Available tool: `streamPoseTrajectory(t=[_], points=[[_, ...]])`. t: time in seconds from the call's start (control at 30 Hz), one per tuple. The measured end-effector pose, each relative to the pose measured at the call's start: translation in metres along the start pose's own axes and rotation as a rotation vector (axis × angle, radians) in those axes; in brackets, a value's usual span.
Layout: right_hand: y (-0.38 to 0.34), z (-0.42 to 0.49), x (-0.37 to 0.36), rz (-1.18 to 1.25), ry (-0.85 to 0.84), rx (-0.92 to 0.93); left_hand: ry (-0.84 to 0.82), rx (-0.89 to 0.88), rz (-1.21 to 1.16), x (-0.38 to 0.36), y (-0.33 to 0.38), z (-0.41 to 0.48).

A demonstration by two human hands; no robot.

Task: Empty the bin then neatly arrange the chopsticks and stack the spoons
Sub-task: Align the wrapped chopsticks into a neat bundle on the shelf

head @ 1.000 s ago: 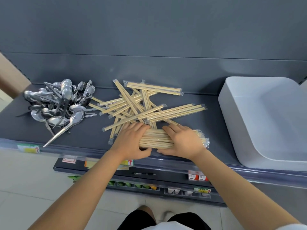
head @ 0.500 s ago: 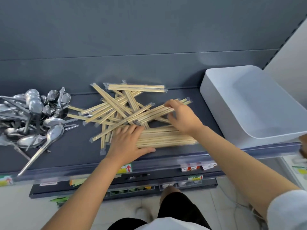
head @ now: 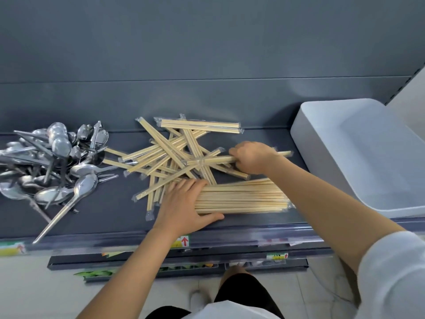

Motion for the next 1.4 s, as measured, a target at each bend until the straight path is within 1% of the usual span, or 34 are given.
streamPoseTrajectory(t=[0.07, 0.13, 0.2, 0.27, 0.3, 0.37, 0.4, 0.43, 0.53, 0.63, 0.7, 0.8, 0.83, 0.9, 0.97, 1.03, 1.07, 1.13, 1.17, 1.23, 1.27, 1.33, 1.4], points=[[0.004, -0.009, 0.009, -0.022, 0.047, 0.018, -0.013, 0.044, -0.059, 0.001, -0.002, -0.001], [0.005, -0.022, 0.022, -0.05, 0.142, 0.041, 0.009, 0.066, -0.086, 0.003, -0.002, -0.001], [-0.003, -0.04, 0.035, -0.02, 0.275, 0.078, 0.08, 0.055, -0.055, 0.01, 0.0, -0.002], [-0.022, -0.059, 0.036, 0.103, 0.363, 0.128, 0.191, 0.046, -0.068, 0.014, 0.002, -0.006], [-0.033, -0.065, 0.03, 0.167, 0.349, 0.14, 0.237, 0.049, -0.099, 0.016, 0.001, -0.008], [-0.054, -0.071, 0.007, 0.292, 0.247, 0.12, 0.308, 0.047, -0.183, 0.018, 0.0, -0.011], [-0.06, -0.073, -0.004, 0.336, 0.231, 0.101, 0.357, 0.037, -0.218, 0.019, -0.001, -0.013], [-0.064, -0.075, -0.01, 0.344, 0.273, 0.094, 0.41, 0.024, -0.249, 0.02, -0.002, -0.015], [-0.067, -0.08, -0.015, 0.212, 0.505, 0.108, 0.51, 0.035, -0.286, 0.027, -0.004, -0.019], [-0.07, -0.081, -0.026, 0.125, 0.584, 0.072, 0.55, 0.113, -0.278, 0.03, -0.009, -0.021], [-0.073, -0.082, -0.03, 0.056, 0.638, 0.056, 0.51, 0.178, -0.266, 0.03, -0.013, -0.02], [-0.075, -0.084, -0.032, 0.03, 0.646, 0.069, 0.374, 0.244, -0.261, 0.025, -0.015, -0.02], [-0.075, -0.083, -0.033, 0.03, 0.627, 0.072, 0.329, 0.252, -0.279, 0.023, -0.015, -0.019], [-0.074, -0.081, -0.037, 0.047, 0.521, 0.077, 0.261, 0.239, -0.314, 0.019, -0.016, -0.016], [-0.076, -0.079, -0.042, 0.102, 0.41, 0.098, 0.238, 0.202, -0.324, 0.015, -0.016, -0.014], [-0.078, -0.08, -0.04, 0.155, 0.358, 0.115, 0.228, 0.184, -0.303, 0.013, -0.016, -0.014], [-0.077, -0.082, -0.035, 0.168, 0.388, 0.122, 0.223, 0.184, -0.288, 0.012, -0.017, -0.014], [-0.064, -0.093, -0.022, 0.192, 0.521, 0.097, 0.206, 0.189, -0.259, 0.011, -0.017, -0.013], [-0.054, -0.102, -0.016, 0.233, 0.598, 0.049, 0.198, 0.19, -0.246, 0.011, -0.017, -0.013], [-0.025, -0.121, -0.015, 0.399, 0.702, -0.133, 0.185, 0.179, -0.229, 0.012, -0.017, -0.011], [-0.013, -0.128, -0.021, 0.485, 0.697, -0.245, 0.175, 0.168, -0.219, 0.012, -0.017, -0.01], [0.0, -0.137, -0.041, 0.523, 0.624, -0.407, 0.134, 0.14, -0.205, 0.01, -0.015, -0.009], [0.004, -0.138, -0.057, 0.569, 0.568, -0.452, 0.107, 0.109, -0.22, 0.007, -0.014, -0.008]])
Point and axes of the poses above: each hand's wrist, its own z-axis towards the middle knuckle, its own x-axis out of the back of the hand, y = z × x, the point moved 6 cm from there along z, towards the middle knuckle, and after that the axes turned 7 degrees about z, right-handed, at the moved point
